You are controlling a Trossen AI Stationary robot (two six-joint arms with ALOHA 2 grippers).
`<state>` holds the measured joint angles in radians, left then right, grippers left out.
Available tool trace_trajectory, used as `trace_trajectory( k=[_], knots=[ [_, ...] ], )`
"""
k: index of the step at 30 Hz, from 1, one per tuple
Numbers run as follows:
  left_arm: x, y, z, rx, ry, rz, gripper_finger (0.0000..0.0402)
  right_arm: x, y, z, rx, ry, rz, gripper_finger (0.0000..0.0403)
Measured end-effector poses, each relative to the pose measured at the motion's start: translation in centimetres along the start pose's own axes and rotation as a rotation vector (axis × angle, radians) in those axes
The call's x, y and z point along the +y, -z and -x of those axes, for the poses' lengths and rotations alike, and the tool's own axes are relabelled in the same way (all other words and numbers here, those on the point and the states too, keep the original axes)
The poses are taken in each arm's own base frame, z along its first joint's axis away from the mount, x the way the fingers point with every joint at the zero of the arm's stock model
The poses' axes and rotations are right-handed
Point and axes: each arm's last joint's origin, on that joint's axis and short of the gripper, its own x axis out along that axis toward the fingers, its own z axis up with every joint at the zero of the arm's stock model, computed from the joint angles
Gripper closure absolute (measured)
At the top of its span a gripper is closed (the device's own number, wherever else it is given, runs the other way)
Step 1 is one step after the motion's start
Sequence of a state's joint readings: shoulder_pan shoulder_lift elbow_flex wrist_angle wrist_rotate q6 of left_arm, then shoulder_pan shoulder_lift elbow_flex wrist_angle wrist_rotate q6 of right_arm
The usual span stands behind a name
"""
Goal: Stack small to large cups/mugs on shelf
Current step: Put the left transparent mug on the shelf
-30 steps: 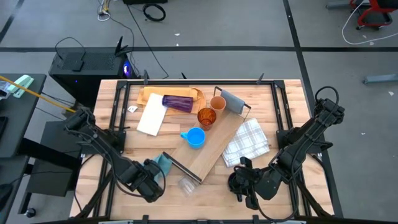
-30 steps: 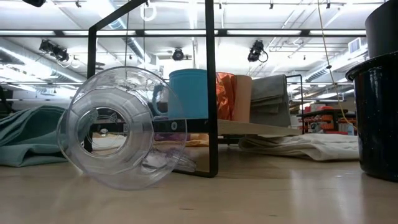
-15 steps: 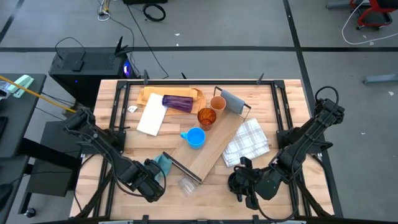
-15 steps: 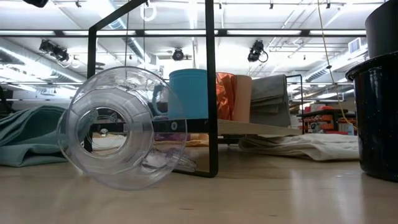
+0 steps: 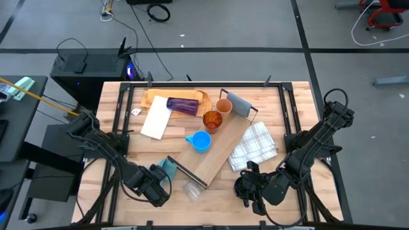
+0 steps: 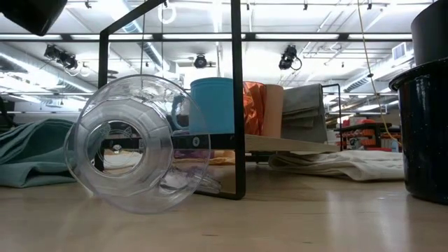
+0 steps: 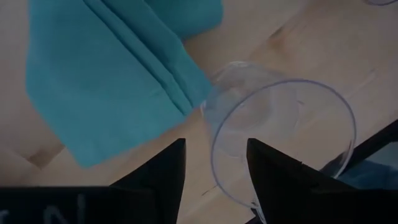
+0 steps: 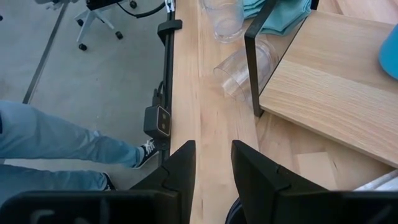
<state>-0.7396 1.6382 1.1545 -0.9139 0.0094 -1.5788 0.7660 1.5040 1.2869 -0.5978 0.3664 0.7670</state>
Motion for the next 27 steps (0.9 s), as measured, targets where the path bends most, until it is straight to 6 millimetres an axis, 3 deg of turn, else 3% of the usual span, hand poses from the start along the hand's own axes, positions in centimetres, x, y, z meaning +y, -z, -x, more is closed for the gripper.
trace_trajectory(
  k=[10, 23, 27],
  knots=[
    [0.47, -0.02, -0.92, 0.013, 0.001, -0.010, 0.0241, 0.01, 0.00, 0.00, 0.000, 0.000, 0.000, 0.0292],
    [0.45, -0.02, -0.93, 0.014, 0.004, -0.093, 0.0382, -0.27, -0.25, -0.13, -0.003, 0.008, -0.008, 0.0292],
    [0.41, -0.02, -0.93, 0.014, 0.008, -0.105, 0.0389, -0.51, -0.46, -0.24, -0.007, 0.016, -0.013, 0.0292]
  ],
)
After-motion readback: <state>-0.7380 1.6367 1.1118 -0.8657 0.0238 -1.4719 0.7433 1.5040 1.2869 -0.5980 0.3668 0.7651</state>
